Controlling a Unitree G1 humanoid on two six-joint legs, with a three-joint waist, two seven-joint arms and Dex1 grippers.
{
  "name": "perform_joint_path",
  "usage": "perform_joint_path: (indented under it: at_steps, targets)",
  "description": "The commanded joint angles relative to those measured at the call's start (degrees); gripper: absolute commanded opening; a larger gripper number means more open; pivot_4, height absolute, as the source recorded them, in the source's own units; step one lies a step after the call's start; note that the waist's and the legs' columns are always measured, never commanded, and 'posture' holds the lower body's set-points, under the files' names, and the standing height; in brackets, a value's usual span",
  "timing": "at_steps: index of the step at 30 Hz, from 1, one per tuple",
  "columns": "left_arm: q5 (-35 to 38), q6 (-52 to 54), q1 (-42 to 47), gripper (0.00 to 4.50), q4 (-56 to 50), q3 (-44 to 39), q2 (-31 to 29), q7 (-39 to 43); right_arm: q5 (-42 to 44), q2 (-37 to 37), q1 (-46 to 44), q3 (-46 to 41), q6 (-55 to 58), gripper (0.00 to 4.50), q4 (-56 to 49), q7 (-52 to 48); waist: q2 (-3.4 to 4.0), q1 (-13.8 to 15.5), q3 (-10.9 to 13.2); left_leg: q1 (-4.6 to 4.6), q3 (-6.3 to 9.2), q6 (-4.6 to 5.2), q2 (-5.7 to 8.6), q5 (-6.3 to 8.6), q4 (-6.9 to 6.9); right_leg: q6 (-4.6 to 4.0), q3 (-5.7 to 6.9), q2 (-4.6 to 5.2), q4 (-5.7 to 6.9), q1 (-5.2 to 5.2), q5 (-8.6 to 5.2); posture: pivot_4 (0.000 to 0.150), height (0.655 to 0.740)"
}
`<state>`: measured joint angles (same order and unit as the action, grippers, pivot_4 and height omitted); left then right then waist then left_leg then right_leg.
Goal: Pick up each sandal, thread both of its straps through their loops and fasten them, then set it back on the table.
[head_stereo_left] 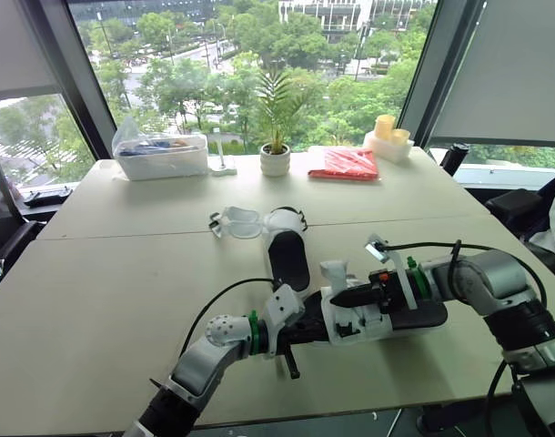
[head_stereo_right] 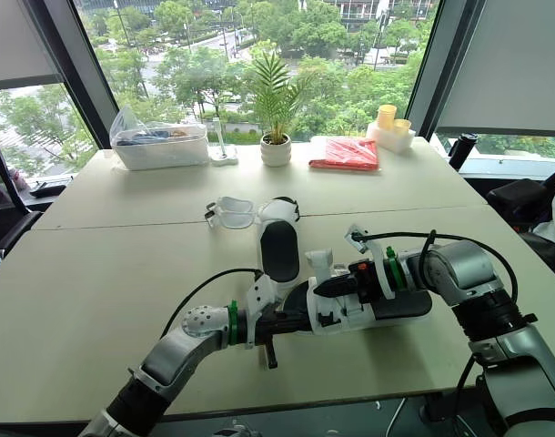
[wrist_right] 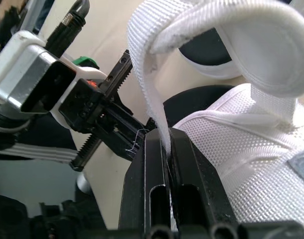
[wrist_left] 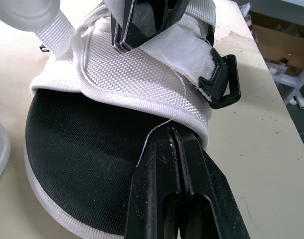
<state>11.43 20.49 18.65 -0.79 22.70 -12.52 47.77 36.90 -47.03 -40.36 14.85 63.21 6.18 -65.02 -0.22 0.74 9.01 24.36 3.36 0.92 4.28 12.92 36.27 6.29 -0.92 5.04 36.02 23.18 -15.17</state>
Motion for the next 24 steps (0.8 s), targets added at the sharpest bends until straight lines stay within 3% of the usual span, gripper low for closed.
perform_joint_path:
  at_steps: [1,9,24]
  targets:
    - [-0.94,0.87,-1.45,0.0,0.8,0.03,-1.04,-0.59,-3.85,-2.03,0.53,1.41,-3.93,0.08,-1.01,-2.19,0.0,0.01,0.0,0.0,0.0,0.0,0.0,0.0,0.0,0.0,0.0,0.0,0.0,0.0,0.0,0.15,0.74]
    - [-0.86,1.33,-1.73,0.0,0.01,0.24,-1.17,-0.82,-8.36,-3.52,2.34,1.97,-11.68,0.08,-5.8,-5.97,0.0,0.04,0.0,0.01,0.0,-0.01,0.0,0.01,-0.04,0.0,0.0,0.0,-0.01,0.04,0.0,0.15,0.74]
    - [-0.6,2.15,-1.88,0.0,-0.96,0.15,-1.24,-1.29,-10.61,-4.34,3.55,3.34,-15.87,0.08,-13.99,-11.46,0.0,0.04,0.0,0.03,0.01,-0.01,0.0,0.01,-0.11,0.02,0.0,0.0,-0.01,0.1,0.01,0.15,0.74]
